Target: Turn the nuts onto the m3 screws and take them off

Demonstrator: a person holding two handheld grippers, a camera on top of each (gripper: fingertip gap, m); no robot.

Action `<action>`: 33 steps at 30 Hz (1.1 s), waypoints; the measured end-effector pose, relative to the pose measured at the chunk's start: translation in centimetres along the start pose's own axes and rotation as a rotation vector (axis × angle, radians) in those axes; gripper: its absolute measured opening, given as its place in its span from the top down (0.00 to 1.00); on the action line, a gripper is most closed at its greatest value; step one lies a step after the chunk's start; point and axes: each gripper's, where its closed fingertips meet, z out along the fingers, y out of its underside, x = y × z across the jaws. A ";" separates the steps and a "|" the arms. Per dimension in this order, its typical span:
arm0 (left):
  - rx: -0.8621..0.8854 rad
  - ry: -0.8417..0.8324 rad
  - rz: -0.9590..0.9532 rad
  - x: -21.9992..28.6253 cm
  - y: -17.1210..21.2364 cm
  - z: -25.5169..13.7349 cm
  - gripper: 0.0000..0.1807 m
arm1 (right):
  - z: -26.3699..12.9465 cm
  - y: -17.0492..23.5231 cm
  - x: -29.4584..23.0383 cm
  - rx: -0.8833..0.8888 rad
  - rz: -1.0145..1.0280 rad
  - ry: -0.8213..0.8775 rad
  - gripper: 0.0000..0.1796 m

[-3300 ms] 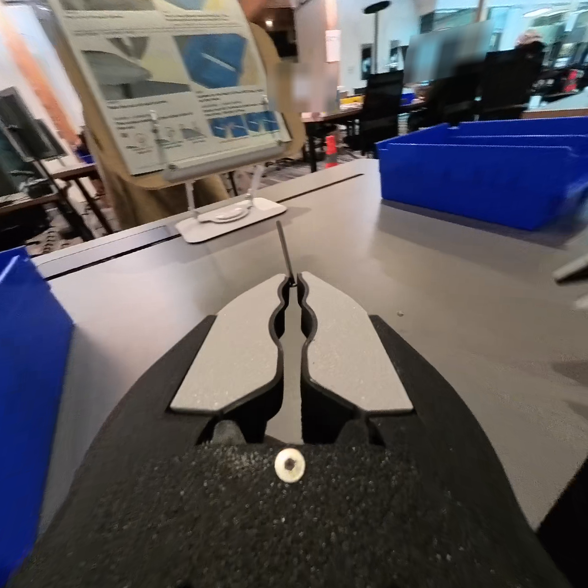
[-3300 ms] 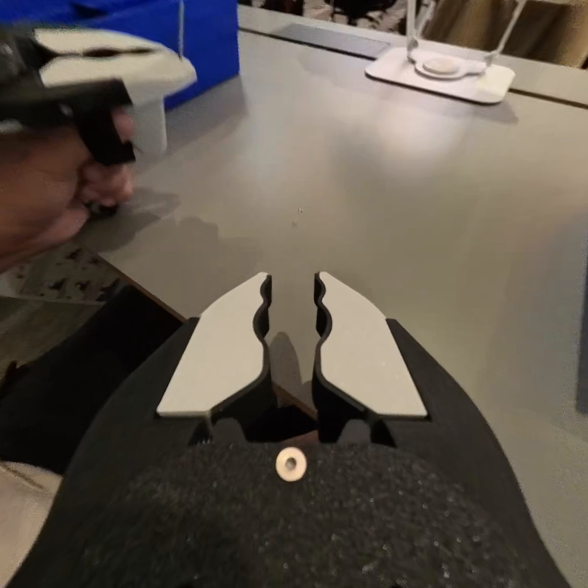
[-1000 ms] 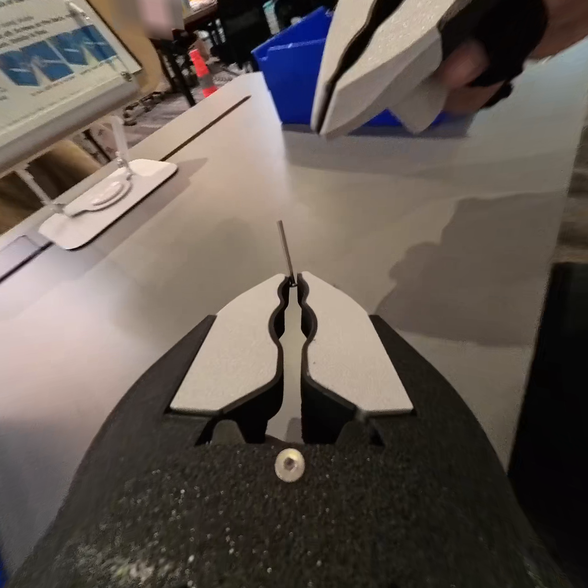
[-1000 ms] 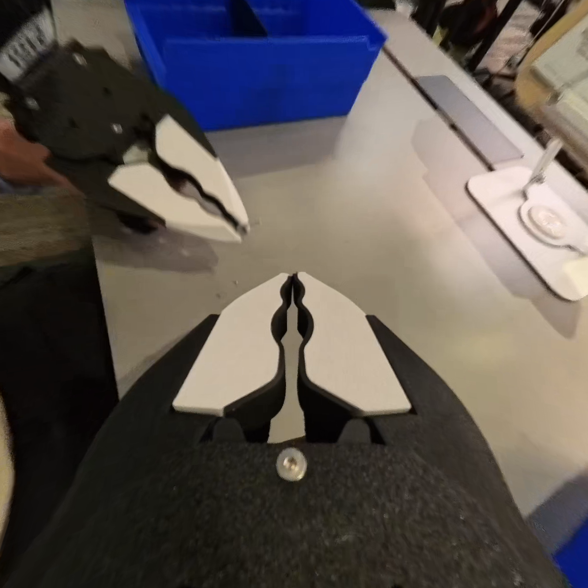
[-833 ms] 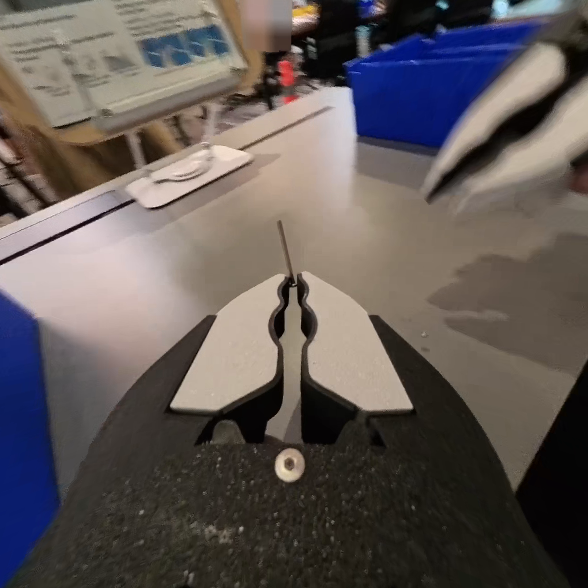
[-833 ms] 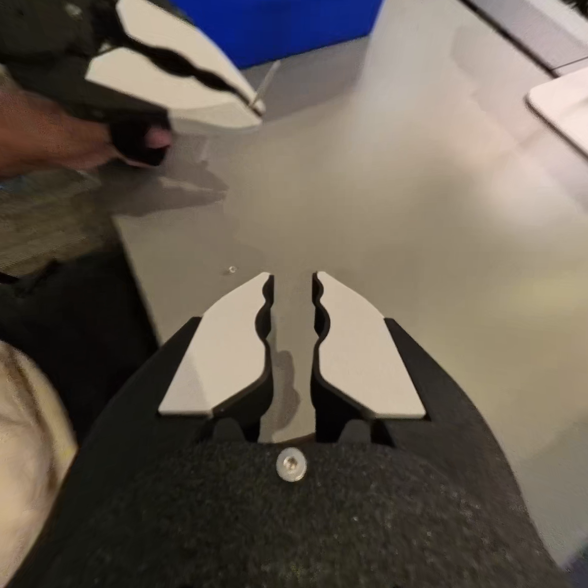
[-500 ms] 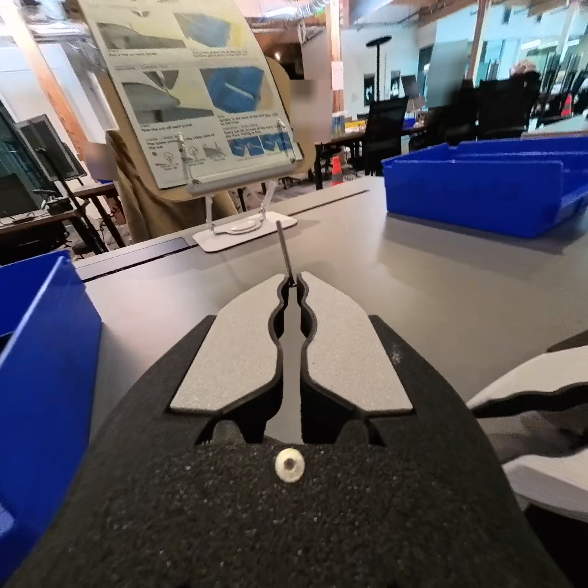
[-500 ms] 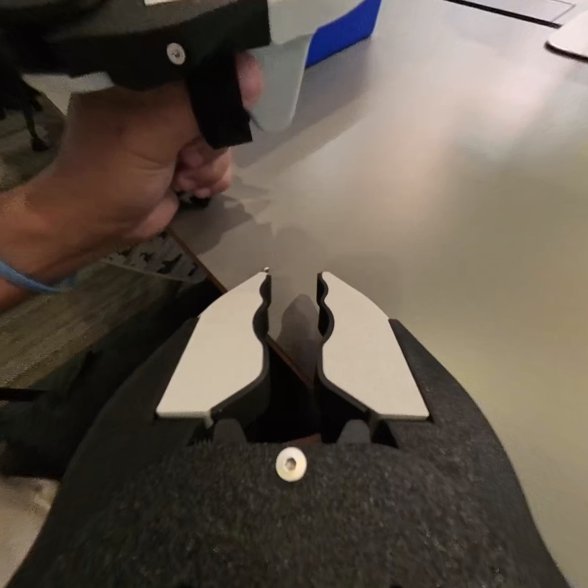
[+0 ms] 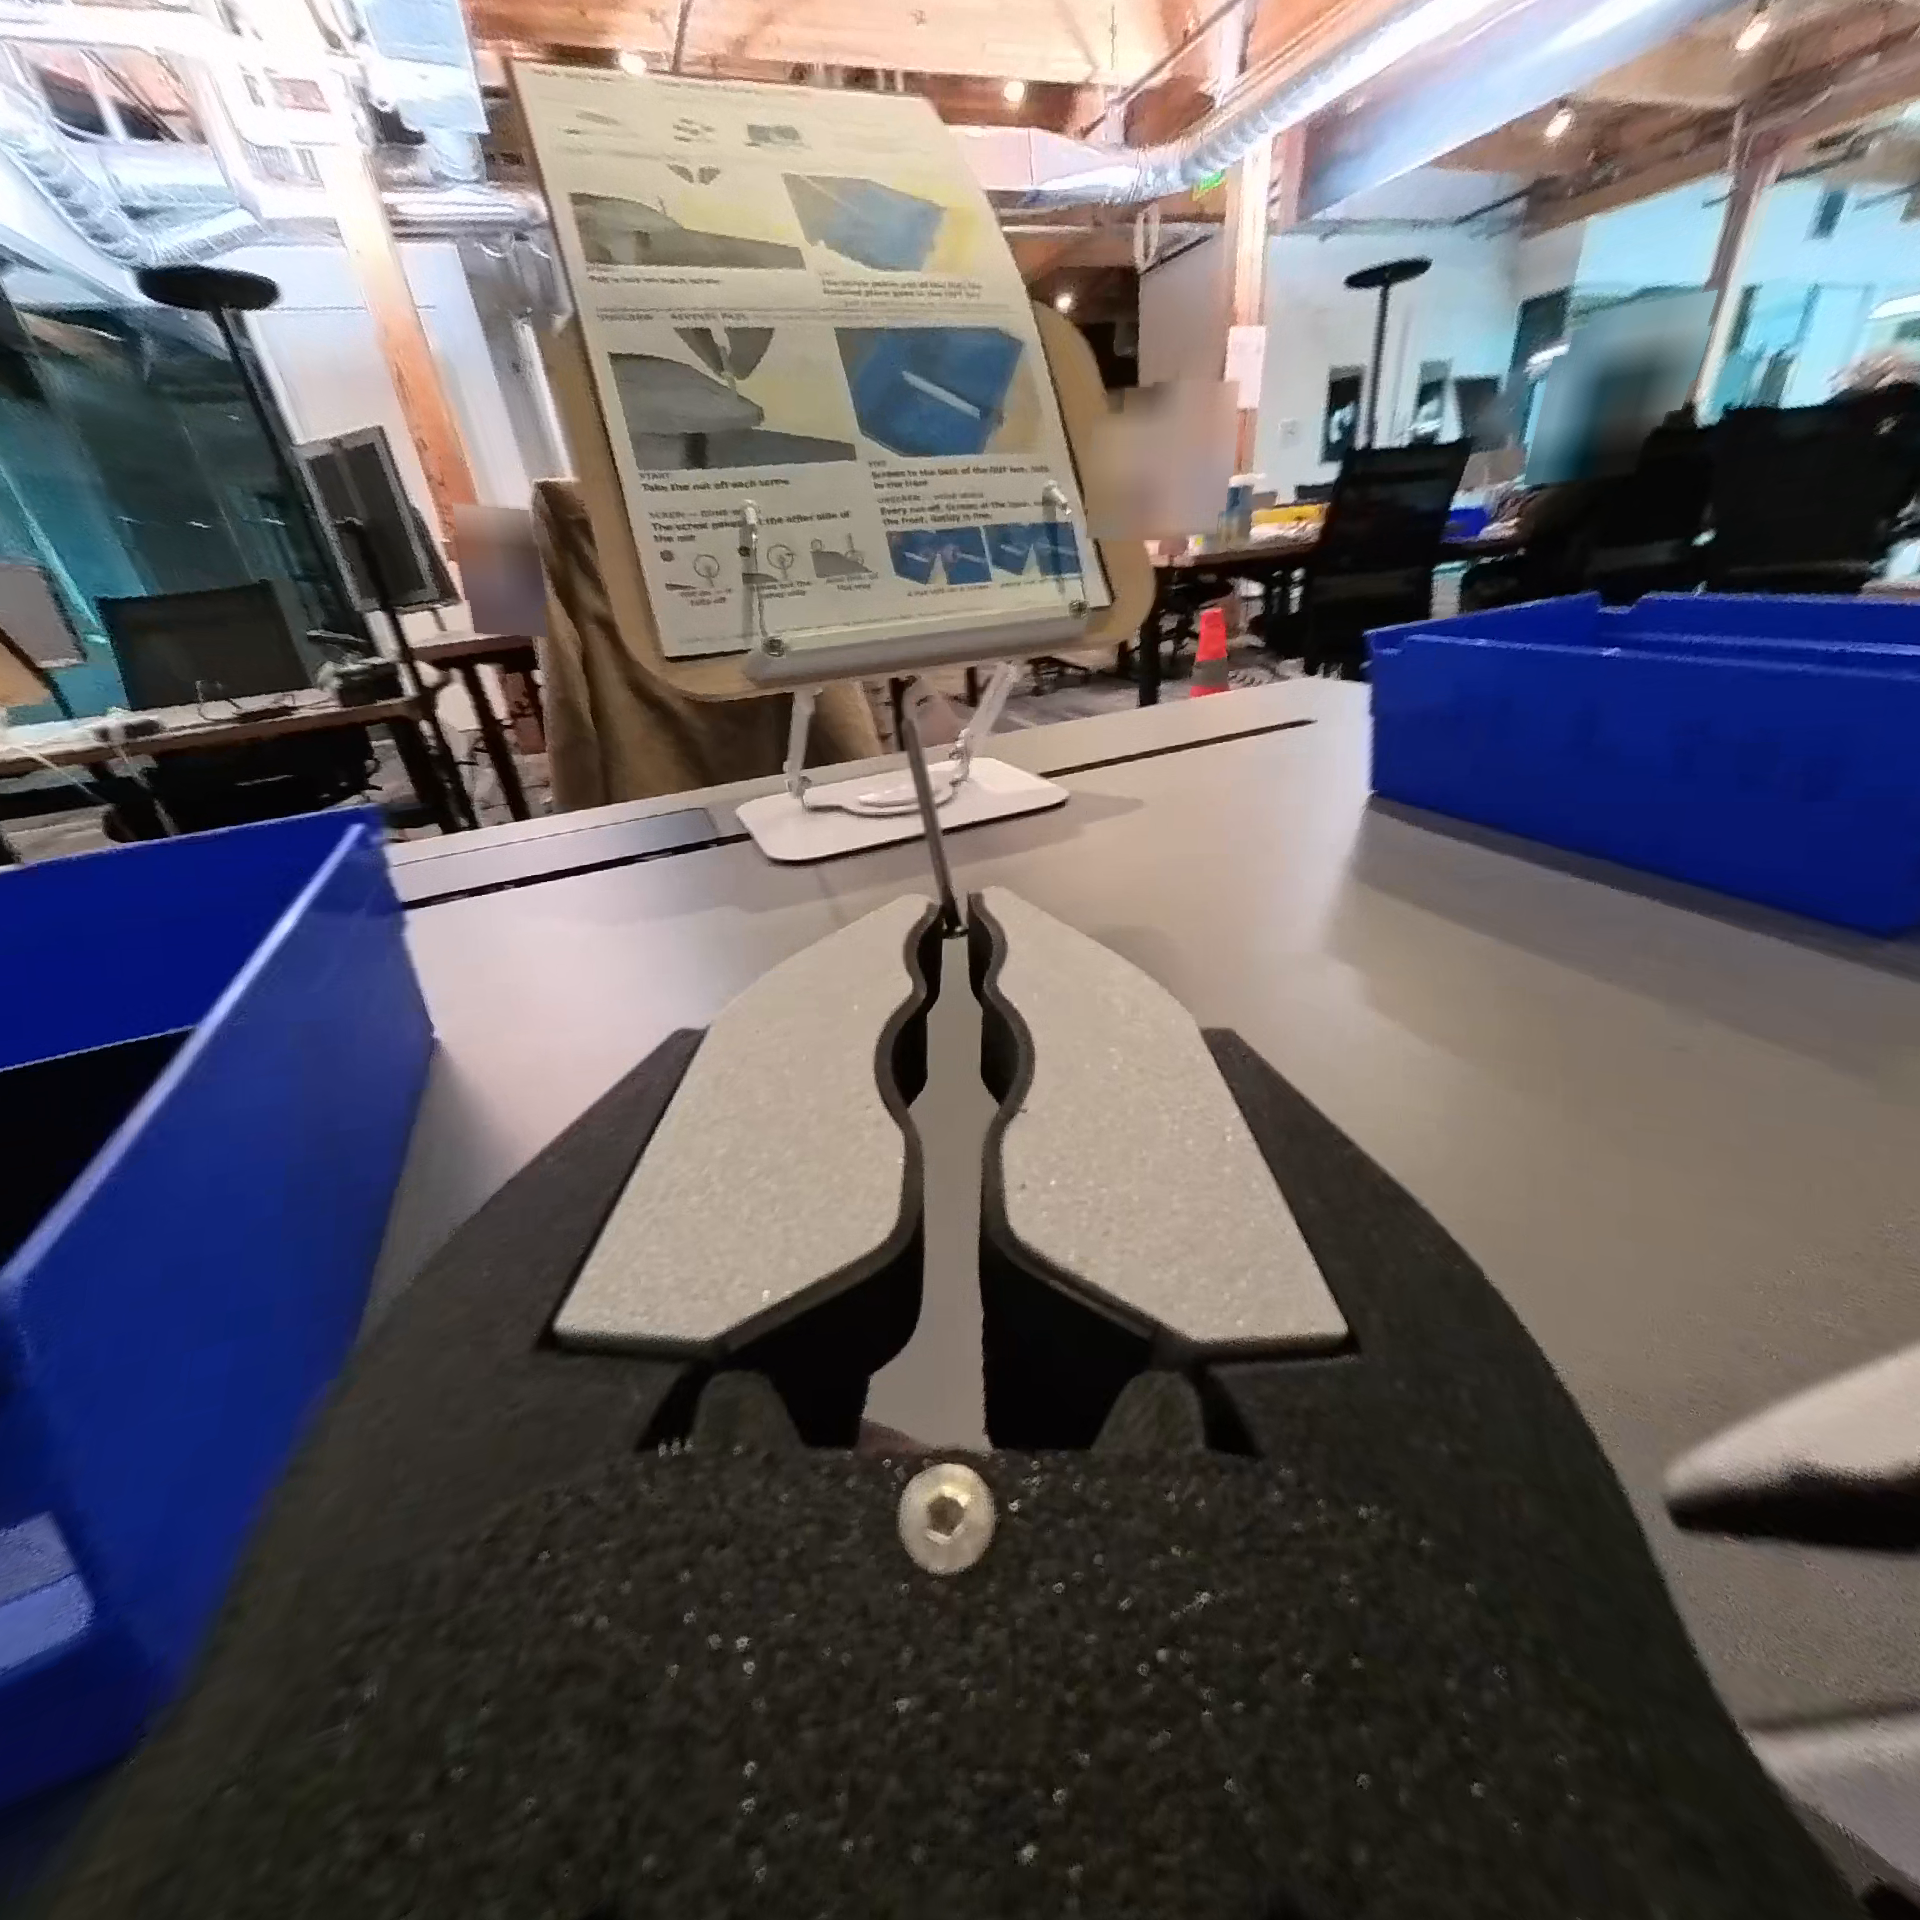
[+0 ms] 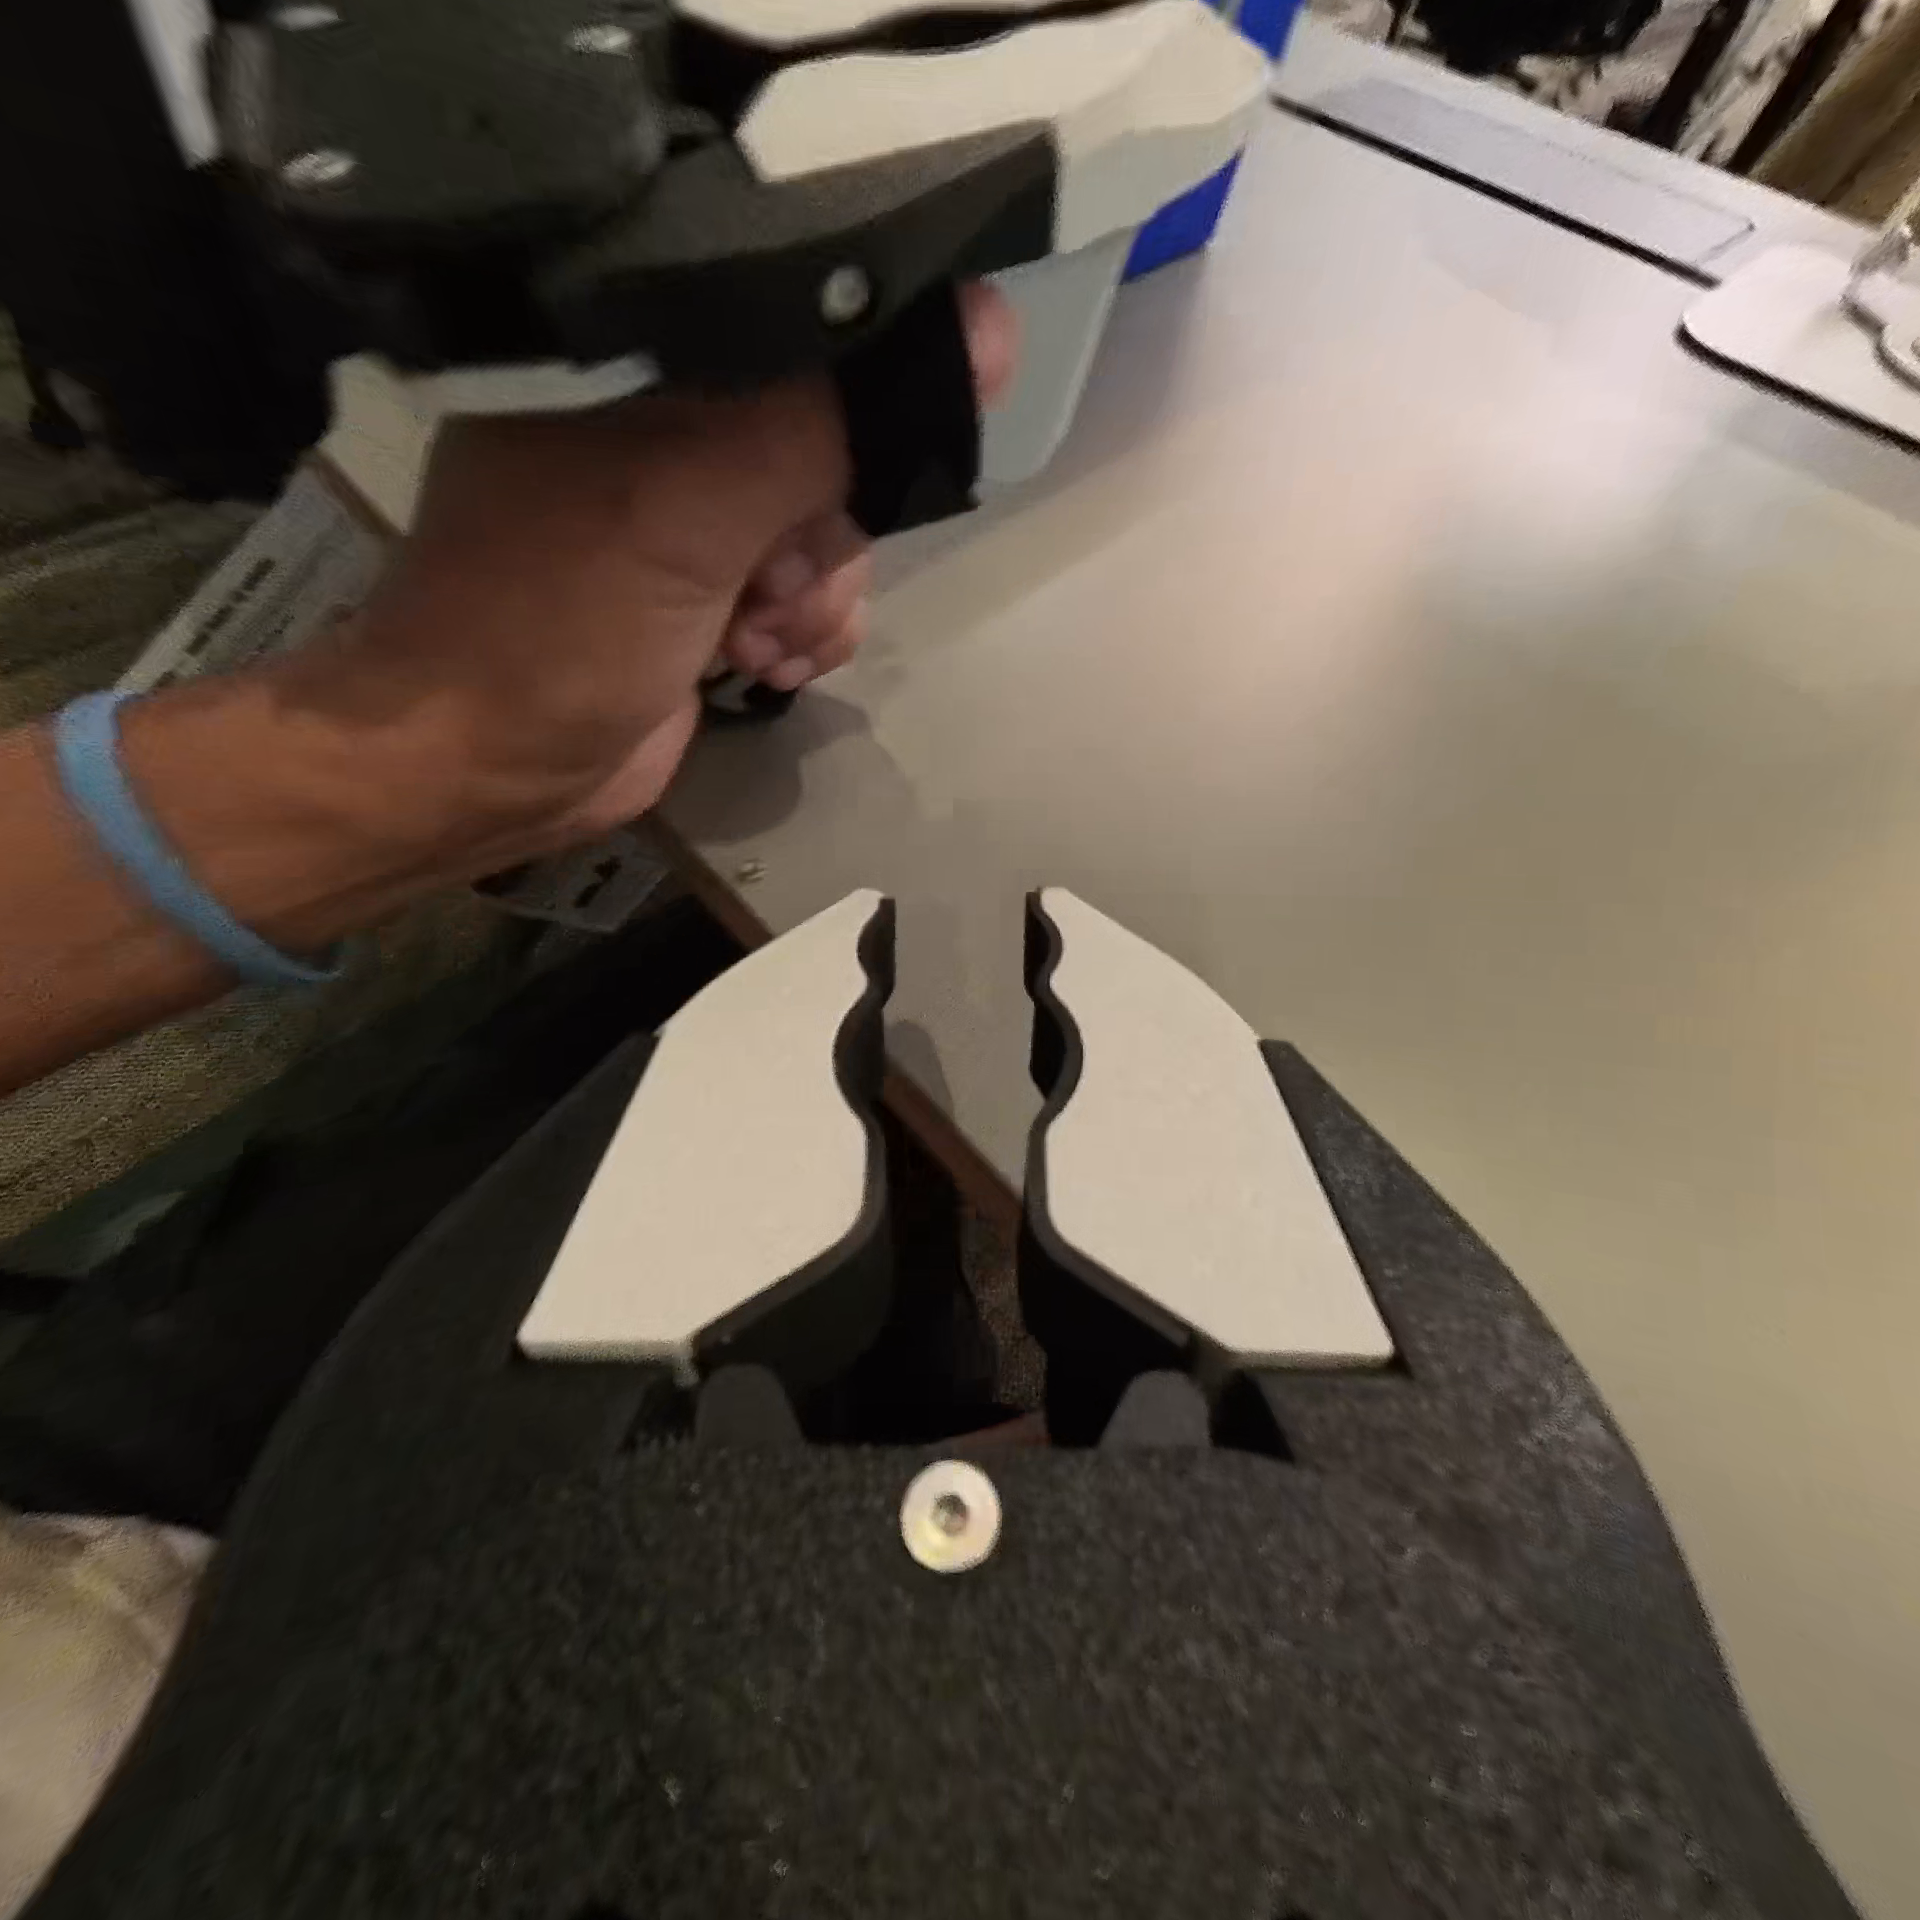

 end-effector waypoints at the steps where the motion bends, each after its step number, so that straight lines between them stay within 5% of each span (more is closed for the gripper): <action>1: 0.009 0.008 -0.028 -0.3 -0.2 -0.2 0.98 | -0.2 0.3 -0.9 0.014 -0.003 -0.011 0.88; 8: -0.004 0.067 -0.010 -2.3 -3.5 -5.7 0.98 | 2.0 0.4 -3.9 -0.017 -0.040 -0.037 0.87; 14: -0.023 -0.043 -0.008 -4.1 -1.2 -11.3 0.98 | 3.8 1.1 -4.2 -0.077 -0.012 -0.077 0.88; 33: -0.034 0.014 0.010 -2.7 -0.2 -11.6 0.98 | 5.0 1.6 -4.7 -0.117 0.016 -0.096 0.92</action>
